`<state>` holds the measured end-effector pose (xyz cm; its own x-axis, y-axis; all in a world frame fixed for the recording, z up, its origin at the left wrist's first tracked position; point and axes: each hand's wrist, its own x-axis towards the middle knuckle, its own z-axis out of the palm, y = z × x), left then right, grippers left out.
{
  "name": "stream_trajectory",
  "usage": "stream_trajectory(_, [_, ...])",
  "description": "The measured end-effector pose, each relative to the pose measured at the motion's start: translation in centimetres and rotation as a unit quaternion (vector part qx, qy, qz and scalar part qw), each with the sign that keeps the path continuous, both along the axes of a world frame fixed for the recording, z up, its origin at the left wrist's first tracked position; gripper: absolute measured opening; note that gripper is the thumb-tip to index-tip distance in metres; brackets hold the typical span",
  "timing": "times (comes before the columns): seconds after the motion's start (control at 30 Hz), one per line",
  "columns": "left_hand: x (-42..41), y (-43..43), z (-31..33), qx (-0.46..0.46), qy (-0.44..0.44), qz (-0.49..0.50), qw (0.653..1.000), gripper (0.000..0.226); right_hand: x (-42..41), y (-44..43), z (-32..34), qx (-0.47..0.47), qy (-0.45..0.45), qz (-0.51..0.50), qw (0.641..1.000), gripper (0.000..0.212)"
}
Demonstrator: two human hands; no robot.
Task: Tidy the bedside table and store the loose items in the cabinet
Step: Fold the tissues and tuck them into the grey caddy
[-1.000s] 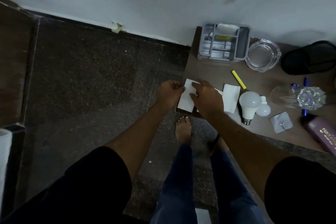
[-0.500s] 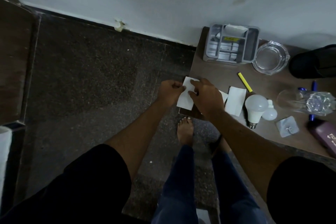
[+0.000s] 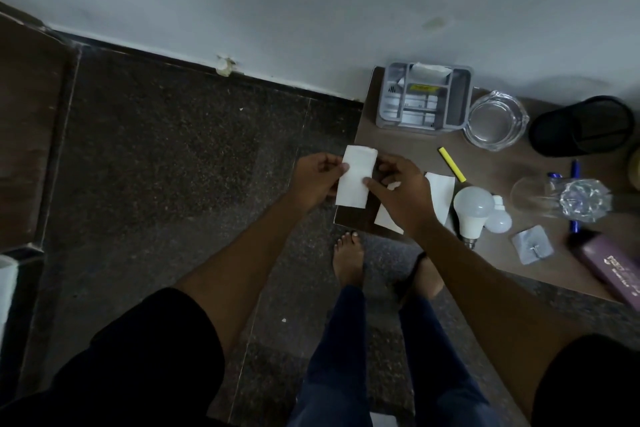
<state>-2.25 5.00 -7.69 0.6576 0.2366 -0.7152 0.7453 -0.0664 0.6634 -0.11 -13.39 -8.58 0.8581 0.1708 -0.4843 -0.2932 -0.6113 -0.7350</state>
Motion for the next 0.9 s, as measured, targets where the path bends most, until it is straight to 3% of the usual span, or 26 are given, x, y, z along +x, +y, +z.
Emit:
stream_trajectory(0.23, [0.7,-1.7,1.9,-0.036,-0.039,0.000,0.999,0.024,1.2,-1.4,2.3,0.164,0.116,-0.103,0.974,0.035])
stream_trajectory(0.37, [1.8,-3.4,3.1,-0.052,-0.061,-0.008,0.997,0.023,2.0,-3.0,3.5,0.188,0.120,-0.133,0.966,0.025])
stream_trajectory(0.63, [5.3,-6.5,5.8,-0.065,-0.126,-0.089,0.986,0.023,4.4,-6.3,6.9,0.246,0.107,-0.168,0.949,0.031])
stream_trajectory(0.9, [9.2,-9.2,7.5,-0.034,-0.156,-0.130,0.978,0.023,7.0,-8.7,8.8,0.226,0.069,-0.173,0.956,0.022])
